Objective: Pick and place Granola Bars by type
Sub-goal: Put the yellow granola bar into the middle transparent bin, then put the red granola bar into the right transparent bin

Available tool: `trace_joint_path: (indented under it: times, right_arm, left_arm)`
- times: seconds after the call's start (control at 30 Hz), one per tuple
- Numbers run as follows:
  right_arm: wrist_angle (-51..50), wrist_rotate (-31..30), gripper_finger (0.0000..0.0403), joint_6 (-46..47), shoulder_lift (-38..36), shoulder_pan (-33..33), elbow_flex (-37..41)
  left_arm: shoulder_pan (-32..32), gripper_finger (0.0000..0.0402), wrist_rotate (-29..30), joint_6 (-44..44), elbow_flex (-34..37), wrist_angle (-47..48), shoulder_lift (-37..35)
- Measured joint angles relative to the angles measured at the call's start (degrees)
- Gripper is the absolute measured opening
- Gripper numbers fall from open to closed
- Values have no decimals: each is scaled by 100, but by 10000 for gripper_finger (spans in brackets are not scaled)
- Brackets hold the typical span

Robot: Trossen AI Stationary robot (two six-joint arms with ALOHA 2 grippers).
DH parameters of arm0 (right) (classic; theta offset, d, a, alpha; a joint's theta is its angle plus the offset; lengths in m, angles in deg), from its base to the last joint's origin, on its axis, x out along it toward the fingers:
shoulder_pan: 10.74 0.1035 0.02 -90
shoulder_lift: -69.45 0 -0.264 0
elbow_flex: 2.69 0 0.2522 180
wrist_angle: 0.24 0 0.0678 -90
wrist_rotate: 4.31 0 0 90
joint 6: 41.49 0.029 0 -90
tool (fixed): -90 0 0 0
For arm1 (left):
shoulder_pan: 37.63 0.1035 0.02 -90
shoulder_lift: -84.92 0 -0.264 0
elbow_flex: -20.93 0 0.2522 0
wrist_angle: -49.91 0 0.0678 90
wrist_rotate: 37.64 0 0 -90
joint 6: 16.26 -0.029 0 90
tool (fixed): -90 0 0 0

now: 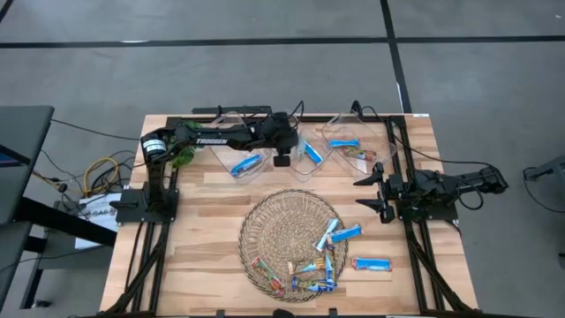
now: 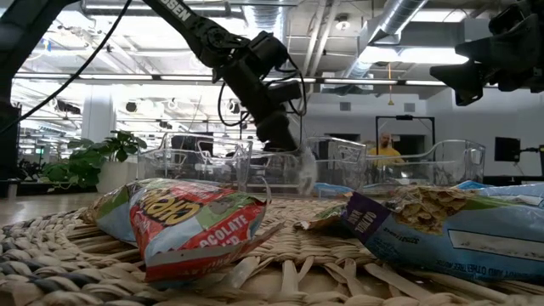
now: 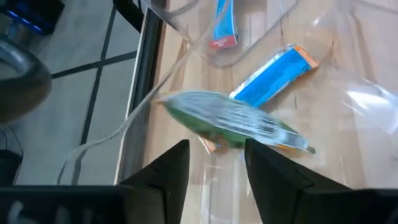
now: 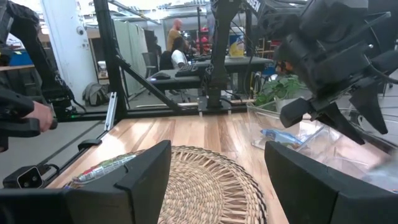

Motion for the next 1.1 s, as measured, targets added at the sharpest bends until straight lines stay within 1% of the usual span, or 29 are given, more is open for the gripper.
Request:
trace_joint_path:
  times: [0.17,0.3,0.43,0.53,0.7,0.93,1.1]
  right_arm:
    - [-1,0,255,1,-1,0,0]
    - [0,0,255,1,-2,2,0]
    - [-1,0,255,0,-2,0,1]
    - [0,0,255,1,-2,0,0]
    - [0,0,255,0,-2,1,0]
    - [0,0,255,0,0,2,0]
    - [0,0,255,0,-2,0,0]
  left_arm:
    - [-62,151,4,39,0,-272,-3]
    - [-153,151,11,326,2,-408,-47]
    - [-374,151,-10,758,2,-531,-258]
    - [-630,151,-33,916,2,-531,-483]
    - [-1256,151,-72,1066,2,-396,-792]
    - [-2412,151,-656,1092,3,416,-922]
    - [-3152,151,-922,1466,5,743,-922]
